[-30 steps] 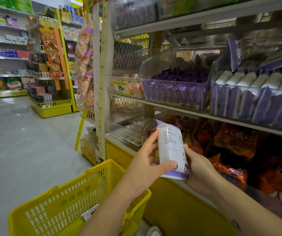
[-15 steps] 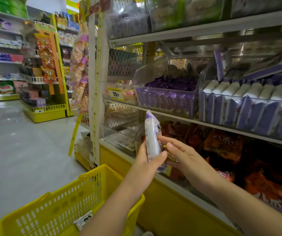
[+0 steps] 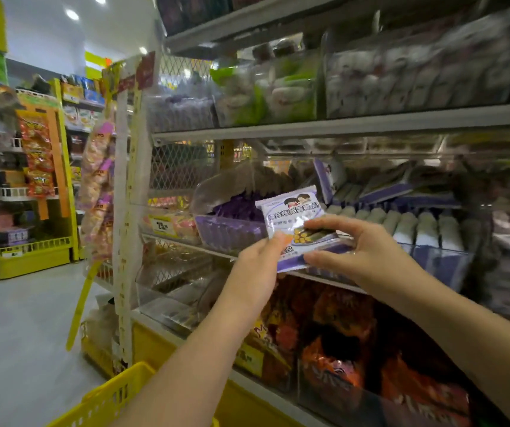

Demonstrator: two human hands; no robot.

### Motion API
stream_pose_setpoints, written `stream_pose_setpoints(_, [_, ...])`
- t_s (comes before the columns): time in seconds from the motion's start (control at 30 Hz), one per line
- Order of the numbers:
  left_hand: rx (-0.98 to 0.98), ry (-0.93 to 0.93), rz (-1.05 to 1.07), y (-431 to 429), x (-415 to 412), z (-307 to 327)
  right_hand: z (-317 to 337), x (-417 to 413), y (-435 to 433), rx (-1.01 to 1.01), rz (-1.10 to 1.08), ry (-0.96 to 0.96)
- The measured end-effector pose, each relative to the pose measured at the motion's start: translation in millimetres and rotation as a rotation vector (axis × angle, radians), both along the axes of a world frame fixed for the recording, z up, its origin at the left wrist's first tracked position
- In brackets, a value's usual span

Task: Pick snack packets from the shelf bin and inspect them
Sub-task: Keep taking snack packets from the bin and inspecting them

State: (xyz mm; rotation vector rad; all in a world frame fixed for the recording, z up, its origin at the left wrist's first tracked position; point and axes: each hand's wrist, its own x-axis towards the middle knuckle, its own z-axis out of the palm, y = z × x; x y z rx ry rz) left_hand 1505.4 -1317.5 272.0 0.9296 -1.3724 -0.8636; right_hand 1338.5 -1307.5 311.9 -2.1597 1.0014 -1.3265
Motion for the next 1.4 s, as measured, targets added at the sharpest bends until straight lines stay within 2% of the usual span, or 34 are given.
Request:
stream_pose_setpoints(0.2, [-0.266, -0.447, 0.225, -36.8, -19.8, 43.5, 52.5, -46.9, -27.5, -0.136, -0.385, 0.079])
stream_pose_setpoints(0.33, [-0.327, -0.583, 0.281, -64.4, -17.1, 48.9, 72.7, -58.8, -61.4, -0.201, -0.568, 0.256])
stream_pose_setpoints(0.47, [-0.33, -0.568, 0.231, -89.1, -14.0, 48.9, 87.7, -54.1, -98.6, -0.205, -0.659, 0.391])
stream_pose_setpoints(0.67, [-0.461, -0.615, 0.207, -109.0, -10.0, 52.1, 102.0, -36.5, -147.8, -0.141, -0.707, 0.544])
stream_pose_setpoints(0.8, [-0.539, -0.571, 0.16, -118.0, -7.4, 49.1, 100.9, -31.9, -165.6, -0.101, -0.59, 0.444])
stream_pose_setpoints(0.97, [-0.576, -0.517, 0.144, -126.3, -9.8, 45.0, 97.9, -36.3, -175.3, -0.155, -0.585, 0.568])
stream_pose_setpoints(1.13, [-0.576, -0.503, 0.143, -131.0, -11.2, 43.5, 92.3, -32.1, -184.6, -0.228, -0.63, 0.593])
stream_pose_setpoints(1.4, [-0.557, -0.462, 0.145, -128.9, -14.7, 42.1, 102.5, -58.3, -168.7, -0.087, -0.55, 0.543])
